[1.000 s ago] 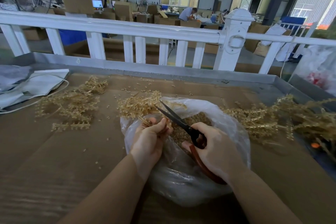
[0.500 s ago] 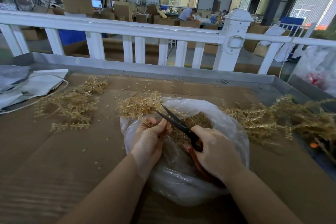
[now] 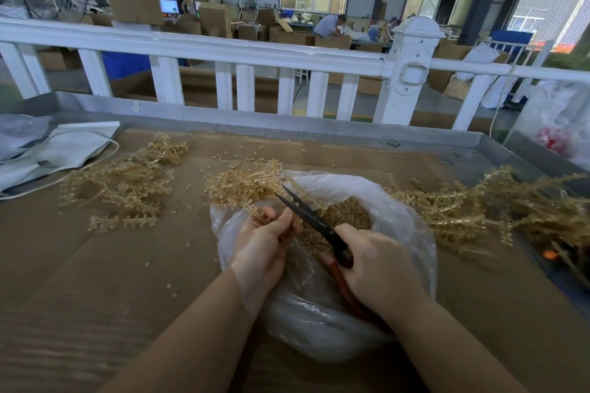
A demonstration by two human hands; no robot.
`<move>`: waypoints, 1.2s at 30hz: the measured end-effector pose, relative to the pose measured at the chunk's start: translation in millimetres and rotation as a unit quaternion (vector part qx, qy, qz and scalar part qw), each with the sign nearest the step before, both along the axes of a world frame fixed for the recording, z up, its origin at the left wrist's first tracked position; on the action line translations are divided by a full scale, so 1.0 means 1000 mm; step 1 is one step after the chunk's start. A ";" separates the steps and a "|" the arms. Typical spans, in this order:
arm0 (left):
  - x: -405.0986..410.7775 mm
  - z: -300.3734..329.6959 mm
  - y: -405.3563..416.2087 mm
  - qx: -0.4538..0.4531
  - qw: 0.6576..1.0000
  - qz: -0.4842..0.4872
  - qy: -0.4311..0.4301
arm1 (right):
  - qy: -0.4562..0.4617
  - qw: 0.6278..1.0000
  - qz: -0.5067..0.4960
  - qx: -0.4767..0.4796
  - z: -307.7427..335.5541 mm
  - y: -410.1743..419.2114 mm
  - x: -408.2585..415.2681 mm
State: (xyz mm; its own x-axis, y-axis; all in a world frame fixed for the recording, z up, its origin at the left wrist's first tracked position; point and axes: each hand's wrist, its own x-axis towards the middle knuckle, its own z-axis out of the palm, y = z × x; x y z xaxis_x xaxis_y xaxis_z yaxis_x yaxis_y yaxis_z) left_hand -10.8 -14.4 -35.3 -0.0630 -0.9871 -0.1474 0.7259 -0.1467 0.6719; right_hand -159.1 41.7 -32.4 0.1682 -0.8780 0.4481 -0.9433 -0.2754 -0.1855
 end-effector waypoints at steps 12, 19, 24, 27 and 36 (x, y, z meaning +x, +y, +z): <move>-0.001 -0.003 -0.002 0.006 1.000 -0.002 -0.022 | 0.004 1.000 -0.001 -0.001 -0.004 0.002 -0.001; 0.001 -0.004 0.001 0.003 1.000 -0.005 -0.027 | -0.038 0.999 -0.005 0.012 0.000 0.006 0.000; 0.004 -0.004 0.000 0.015 0.999 -0.002 -0.029 | -0.139 0.988 -0.025 0.068 0.010 0.010 0.003; 0.004 -0.003 0.000 0.004 1.000 -0.009 -0.025 | -0.146 0.983 -0.028 0.105 0.015 0.009 0.005; 0.002 0.000 -0.001 0.015 1.000 -0.020 -0.017 | -0.107 0.989 -0.032 0.095 0.017 0.014 0.009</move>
State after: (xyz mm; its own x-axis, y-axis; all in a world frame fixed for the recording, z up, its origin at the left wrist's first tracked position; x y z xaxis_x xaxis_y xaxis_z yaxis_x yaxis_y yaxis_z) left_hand -8.3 -15.1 -35.3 -0.0959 -0.9791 -0.1793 0.6957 -0.1947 0.6915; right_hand -149.7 55.2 -15.5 0.0277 -0.9557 0.2929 -0.8909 -0.1565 -0.4263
